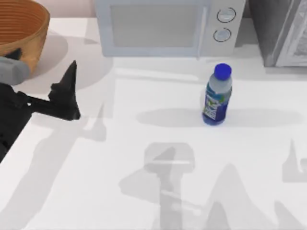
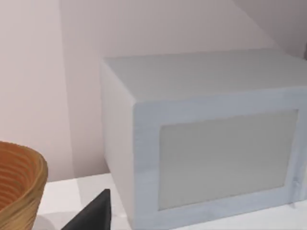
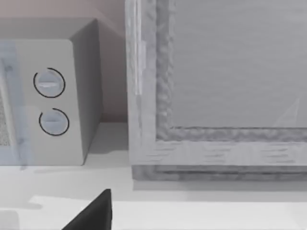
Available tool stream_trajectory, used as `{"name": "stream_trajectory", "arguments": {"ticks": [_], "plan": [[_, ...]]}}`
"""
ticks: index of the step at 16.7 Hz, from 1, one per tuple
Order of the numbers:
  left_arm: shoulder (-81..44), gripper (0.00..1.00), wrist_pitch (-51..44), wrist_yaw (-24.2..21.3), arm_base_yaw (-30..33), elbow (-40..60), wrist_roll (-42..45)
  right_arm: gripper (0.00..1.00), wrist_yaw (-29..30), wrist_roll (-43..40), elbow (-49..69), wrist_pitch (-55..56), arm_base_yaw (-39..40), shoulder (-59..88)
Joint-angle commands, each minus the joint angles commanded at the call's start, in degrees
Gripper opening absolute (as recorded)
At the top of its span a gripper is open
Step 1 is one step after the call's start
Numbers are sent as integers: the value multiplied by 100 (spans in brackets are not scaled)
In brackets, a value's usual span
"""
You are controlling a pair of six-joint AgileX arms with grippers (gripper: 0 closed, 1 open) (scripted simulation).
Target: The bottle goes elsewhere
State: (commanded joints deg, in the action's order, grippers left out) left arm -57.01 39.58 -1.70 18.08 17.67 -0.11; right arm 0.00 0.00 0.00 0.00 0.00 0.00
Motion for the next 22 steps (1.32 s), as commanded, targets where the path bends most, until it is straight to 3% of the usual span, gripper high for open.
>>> {"name": "stream_trajectory", "arguments": {"ticks": [13,18,22], "plan": [[-6502,100,4501,-210,2074,2006,-9,100,0,0,0,0,0,0],[-7764,100,5384,-248,2476,2402,-11,100,0,0,0,0,0,0],[-7979,100,5537,-255,2545,2472,-11,100,0,0,0,0,0,0]]}}
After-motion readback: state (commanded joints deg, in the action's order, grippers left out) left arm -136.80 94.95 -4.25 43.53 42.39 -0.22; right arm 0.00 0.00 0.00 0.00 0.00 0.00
